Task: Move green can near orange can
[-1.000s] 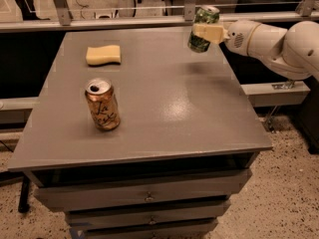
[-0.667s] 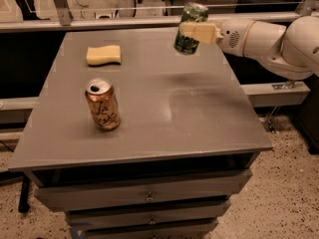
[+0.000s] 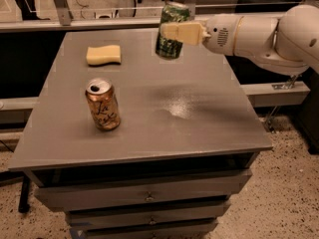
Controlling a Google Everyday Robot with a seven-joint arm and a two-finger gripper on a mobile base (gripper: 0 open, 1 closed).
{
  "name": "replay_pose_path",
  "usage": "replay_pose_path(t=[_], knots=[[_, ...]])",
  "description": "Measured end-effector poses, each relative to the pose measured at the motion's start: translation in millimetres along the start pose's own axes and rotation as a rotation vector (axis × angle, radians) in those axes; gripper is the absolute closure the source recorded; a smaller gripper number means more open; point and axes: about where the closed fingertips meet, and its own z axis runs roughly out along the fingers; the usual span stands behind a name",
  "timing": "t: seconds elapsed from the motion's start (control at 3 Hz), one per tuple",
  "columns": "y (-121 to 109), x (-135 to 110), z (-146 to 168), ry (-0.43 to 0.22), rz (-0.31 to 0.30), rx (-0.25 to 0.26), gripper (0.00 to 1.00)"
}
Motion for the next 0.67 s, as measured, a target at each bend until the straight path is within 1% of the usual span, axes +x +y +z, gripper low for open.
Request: replay_pose_path(t=[0.33, 0.67], knots=[[0, 2, 6, -0.008, -0.046, -0.033, 1.00], [13, 25, 14, 0.011, -0.146, -0.105, 1.00]])
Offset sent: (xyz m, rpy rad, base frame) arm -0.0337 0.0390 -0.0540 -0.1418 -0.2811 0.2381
